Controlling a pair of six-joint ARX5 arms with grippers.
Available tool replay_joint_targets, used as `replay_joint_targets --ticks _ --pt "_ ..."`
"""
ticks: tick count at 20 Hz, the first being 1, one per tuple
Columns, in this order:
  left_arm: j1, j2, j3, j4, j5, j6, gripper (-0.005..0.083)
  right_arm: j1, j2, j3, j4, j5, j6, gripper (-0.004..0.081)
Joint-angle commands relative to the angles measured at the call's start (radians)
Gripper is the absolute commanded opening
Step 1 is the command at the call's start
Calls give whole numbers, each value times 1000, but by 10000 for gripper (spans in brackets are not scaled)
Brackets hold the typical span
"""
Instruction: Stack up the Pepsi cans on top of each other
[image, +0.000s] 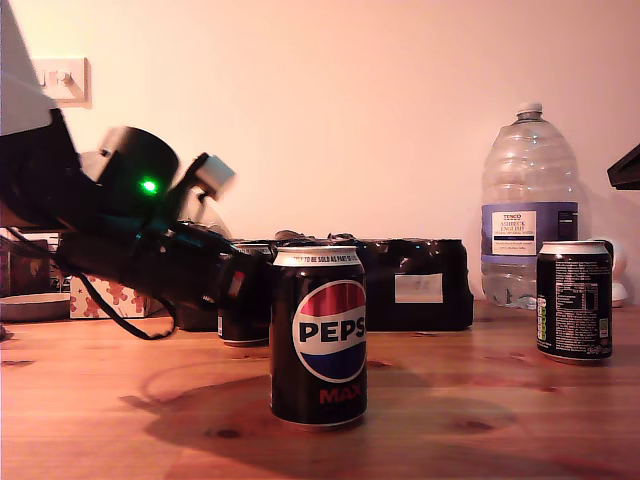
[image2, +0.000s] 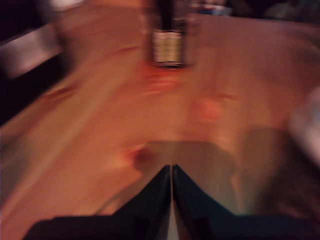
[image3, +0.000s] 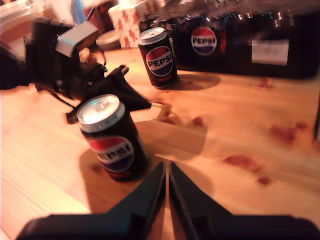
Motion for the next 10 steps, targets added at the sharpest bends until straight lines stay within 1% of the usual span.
replay_joint_targets --ticks 1,3,4,5,6,8,9,10 --pt "18 -57 -13 11 -24 -27 -21 4 10 5 5 8 35 -12" --pt "43 -104 -13 -1 -47 -66 -21 4 10 5 11 56 26 -12" --pt "58 -124 -13 -14 -49 -69 -21 4 10 5 13 94 25 -12" --pt "74 -143 -13 -35 -53 -69 -21 4 10 5 11 141 24 -12" --pt "87 -157 -14 -51 -58 -109 -21 4 10 5 10 190 23 -12" --pt "110 -179 -23 -68 -64 -109 -21 3 10 5 13 291 -8 -12" --pt "119 -190 -35 -68 -64 -122 -21 2 10 3 21 333 -20 -12" --pt "127 -200 -47 -68 -64 -123 -21 2 10 -3 37 351 -28 -12"
